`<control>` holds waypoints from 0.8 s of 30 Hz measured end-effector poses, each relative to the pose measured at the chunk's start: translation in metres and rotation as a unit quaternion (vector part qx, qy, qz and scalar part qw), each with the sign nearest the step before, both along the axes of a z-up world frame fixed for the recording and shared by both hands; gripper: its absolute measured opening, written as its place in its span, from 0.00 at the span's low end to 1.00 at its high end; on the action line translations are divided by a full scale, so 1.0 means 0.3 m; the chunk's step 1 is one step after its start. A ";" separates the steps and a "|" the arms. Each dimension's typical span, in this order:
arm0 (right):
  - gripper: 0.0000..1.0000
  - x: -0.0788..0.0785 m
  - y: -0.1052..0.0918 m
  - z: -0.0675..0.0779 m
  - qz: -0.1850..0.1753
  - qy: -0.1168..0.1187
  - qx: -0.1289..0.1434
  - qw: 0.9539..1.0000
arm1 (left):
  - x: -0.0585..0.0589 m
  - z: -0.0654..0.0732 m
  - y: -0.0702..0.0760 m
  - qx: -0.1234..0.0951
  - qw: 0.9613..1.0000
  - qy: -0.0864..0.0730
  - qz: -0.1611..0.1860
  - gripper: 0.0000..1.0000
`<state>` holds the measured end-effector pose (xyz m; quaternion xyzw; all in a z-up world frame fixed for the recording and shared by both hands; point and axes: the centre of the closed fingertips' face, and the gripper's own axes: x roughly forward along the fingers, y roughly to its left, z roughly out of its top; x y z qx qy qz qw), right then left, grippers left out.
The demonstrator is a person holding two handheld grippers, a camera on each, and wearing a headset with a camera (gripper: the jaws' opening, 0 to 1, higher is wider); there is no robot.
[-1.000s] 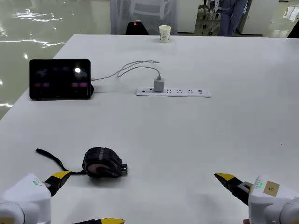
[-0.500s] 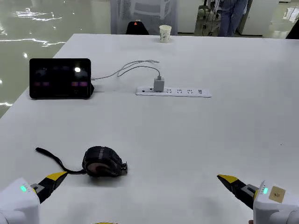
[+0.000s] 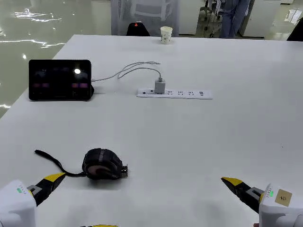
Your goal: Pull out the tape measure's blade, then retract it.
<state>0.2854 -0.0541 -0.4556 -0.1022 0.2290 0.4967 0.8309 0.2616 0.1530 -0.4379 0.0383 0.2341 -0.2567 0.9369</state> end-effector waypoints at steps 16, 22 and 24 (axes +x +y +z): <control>0.99 -0.006 -0.007 -0.001 -0.003 0.002 0.001 1.000 | 0.000 0.011 -0.002 0.000 1.000 -0.005 -0.004 0.99; 0.99 -0.001 -0.013 0.001 -0.003 0.001 0.000 1.000 | 0.000 0.014 0.001 0.000 1.000 -0.003 -0.004 0.98; 0.99 0.001 -0.014 0.002 -0.004 0.000 0.000 1.000 | 0.000 0.014 0.000 0.000 1.000 -0.003 -0.004 0.98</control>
